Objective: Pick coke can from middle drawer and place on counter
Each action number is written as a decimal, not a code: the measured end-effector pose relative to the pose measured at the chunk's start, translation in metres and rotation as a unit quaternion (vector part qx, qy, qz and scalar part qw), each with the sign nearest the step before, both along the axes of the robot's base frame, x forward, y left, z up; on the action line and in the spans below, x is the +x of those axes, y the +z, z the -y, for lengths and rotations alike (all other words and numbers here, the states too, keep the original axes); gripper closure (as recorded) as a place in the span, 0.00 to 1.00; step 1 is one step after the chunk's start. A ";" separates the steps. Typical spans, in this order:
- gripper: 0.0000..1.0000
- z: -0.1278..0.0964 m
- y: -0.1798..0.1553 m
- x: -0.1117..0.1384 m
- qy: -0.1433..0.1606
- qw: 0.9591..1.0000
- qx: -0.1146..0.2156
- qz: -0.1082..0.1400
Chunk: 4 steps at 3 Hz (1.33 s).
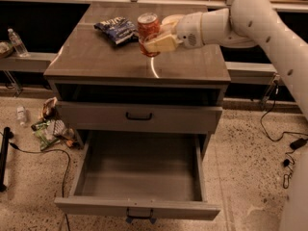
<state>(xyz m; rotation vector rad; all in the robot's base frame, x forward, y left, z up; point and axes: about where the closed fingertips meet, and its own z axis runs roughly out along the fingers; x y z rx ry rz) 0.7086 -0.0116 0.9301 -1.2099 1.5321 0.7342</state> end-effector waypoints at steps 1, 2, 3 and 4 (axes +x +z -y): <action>0.64 -0.007 -0.015 0.025 -0.014 1.000 0.005 -0.012; 0.41 -0.009 -0.029 0.039 -0.034 0.999 0.012 -0.017; 0.17 -0.009 -0.040 0.048 -0.049 0.998 0.017 -0.024; 0.00 -0.010 -0.050 0.050 -0.057 0.998 0.020 -0.030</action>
Offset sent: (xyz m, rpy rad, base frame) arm 0.0572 0.0017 -0.0447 0.0434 0.0447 -0.1314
